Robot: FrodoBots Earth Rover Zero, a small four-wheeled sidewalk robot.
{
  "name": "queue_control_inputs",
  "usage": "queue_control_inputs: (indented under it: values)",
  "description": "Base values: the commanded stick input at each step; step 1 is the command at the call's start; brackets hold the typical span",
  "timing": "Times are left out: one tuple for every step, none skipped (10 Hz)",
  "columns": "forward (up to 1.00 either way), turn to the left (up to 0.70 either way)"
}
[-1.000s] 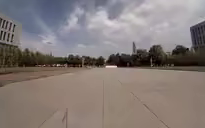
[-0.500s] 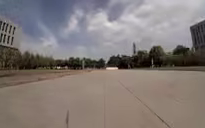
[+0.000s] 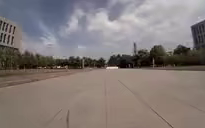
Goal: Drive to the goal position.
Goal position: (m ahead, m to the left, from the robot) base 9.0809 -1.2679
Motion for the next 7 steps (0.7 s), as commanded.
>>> queue_control_inputs:
  values:
    - [1.00,0.00]
    - [1.00,0.00]
    - [1.00,0.00]
    - [1.00,0.00]
    - [1.00,0.00]
    - [1.00,0.00]
    - [1.00,0.00]
